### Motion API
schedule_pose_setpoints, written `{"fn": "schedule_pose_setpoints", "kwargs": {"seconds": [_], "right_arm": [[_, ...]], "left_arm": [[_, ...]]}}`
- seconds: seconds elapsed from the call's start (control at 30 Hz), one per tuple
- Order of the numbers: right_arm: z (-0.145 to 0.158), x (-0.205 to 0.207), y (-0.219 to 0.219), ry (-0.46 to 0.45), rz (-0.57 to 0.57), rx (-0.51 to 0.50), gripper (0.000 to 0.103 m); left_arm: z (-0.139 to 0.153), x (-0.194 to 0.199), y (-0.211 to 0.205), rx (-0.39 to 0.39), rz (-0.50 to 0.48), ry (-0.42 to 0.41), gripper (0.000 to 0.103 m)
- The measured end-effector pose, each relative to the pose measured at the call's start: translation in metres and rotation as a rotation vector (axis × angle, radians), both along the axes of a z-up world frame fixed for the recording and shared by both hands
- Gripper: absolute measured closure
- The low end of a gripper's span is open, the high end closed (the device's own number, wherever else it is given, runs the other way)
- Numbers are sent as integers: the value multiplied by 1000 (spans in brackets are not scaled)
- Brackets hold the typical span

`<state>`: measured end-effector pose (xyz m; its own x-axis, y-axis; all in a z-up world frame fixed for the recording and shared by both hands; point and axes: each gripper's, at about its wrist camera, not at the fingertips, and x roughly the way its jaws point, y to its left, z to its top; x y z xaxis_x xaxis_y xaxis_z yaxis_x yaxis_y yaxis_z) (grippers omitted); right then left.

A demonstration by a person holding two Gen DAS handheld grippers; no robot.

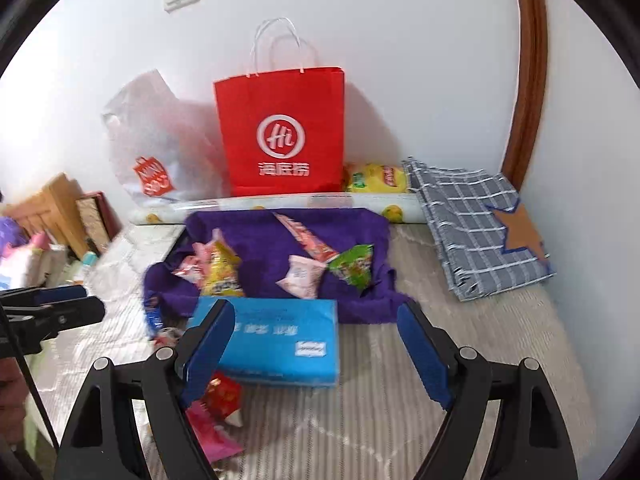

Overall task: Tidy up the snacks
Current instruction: 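Withdraw both tools from the towel toward the remaining snack pile, then grasp the pink-yellow chip bag with the right tool and lift it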

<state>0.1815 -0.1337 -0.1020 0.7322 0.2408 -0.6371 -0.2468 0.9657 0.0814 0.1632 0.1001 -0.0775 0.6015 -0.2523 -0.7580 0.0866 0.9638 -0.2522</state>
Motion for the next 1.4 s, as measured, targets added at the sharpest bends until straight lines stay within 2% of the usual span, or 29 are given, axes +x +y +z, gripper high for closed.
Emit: {"fn": "schedule_pose_setpoints", "kwargs": {"seconds": [0.1, 0.4, 0.5, 0.77, 0.93, 1.07, 1.4], "right_arm": [[-7, -5, 2, 30, -6, 9, 20], [-30, -19, 25, 96, 52, -48, 21], [-43, -22, 35, 135, 89, -33, 26], [-76, -32, 55, 240, 151, -8, 26], [-95, -35, 61, 319, 146, 7, 26], [-100, -37, 65, 321, 132, 15, 26], [-115, -29, 73, 368, 153, 111, 15]], "left_arm": [[-2, -7, 7, 3, 20, 2, 39], [-19, -17, 29, -78, 55, 66, 39], [-25, -20, 34, -78, 63, 74, 39], [-34, -30, 51, -101, 81, 87, 39], [-35, -36, 55, -99, 85, 83, 39], [-40, -37, 55, -104, 82, 91, 39], [-50, -35, 54, -95, 81, 110, 39]]}}
